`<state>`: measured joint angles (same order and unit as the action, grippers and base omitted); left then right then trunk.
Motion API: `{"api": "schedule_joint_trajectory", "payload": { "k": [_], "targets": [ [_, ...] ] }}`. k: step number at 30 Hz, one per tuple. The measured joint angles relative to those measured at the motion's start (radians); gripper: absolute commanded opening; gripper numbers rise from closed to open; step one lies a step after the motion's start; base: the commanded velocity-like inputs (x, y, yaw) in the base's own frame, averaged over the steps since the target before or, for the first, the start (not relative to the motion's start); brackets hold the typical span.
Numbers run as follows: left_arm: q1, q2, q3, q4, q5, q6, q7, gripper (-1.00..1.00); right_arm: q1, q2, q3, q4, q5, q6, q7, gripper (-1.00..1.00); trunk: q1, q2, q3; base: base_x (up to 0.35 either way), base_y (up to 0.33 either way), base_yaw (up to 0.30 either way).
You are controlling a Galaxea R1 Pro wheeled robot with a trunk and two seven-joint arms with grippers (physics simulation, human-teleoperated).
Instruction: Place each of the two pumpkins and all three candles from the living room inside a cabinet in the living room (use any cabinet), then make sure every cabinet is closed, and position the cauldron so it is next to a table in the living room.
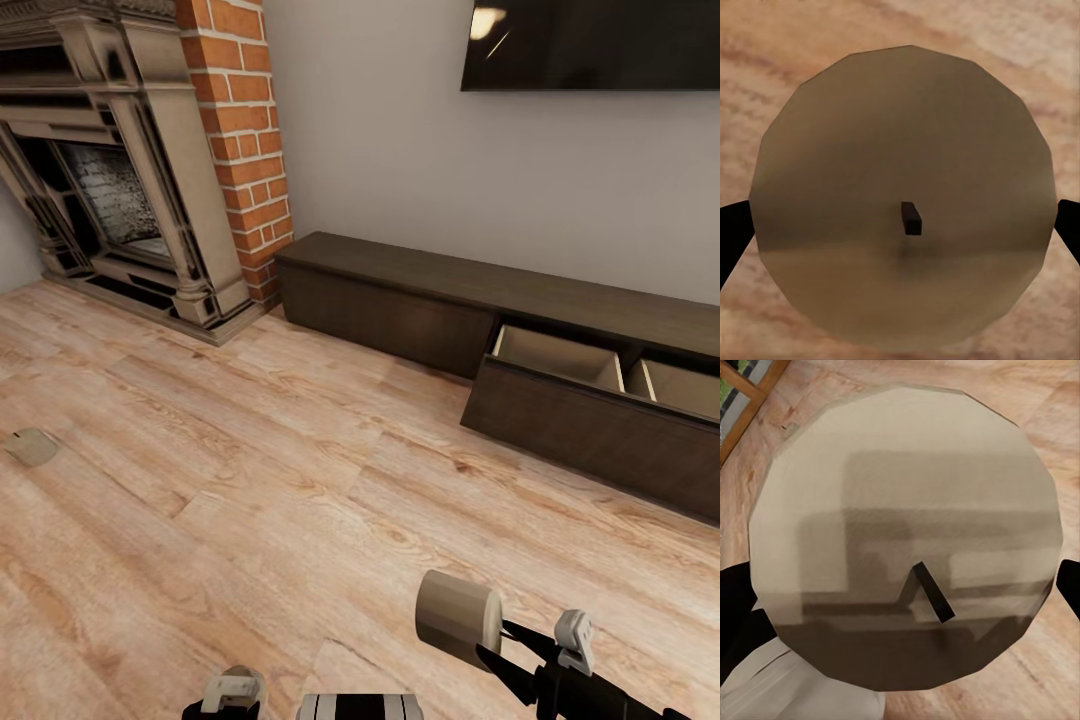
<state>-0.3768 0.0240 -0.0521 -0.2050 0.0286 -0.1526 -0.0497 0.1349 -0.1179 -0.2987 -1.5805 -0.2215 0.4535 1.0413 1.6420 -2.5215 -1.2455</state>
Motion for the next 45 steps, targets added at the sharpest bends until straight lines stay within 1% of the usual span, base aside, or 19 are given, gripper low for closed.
{"api": "schedule_joint_trajectory", "payload": {
  "k": [26, 45],
  "targets": [
    [0.0, 0.0, 0.004, -0.003, 0.001, 0.003, 0.0, -1.0, 0.0, 0.0, 0.001, 0.002, -0.002, 0.004, 0.006, -1.0, 0.0, 0.0, 0.0, 0.0, 0.0, 0.0],
    [0.001, 0.001, 0.002, -0.008, 0.0, 0.003, -0.003, -1.0, 0.0, 0.001, -0.001, 0.007, -0.003, 0.003, 0.003, -1.0, -0.009, 0.004, 0.073, 0.0, 0.0, 0.0]
  ]
}}
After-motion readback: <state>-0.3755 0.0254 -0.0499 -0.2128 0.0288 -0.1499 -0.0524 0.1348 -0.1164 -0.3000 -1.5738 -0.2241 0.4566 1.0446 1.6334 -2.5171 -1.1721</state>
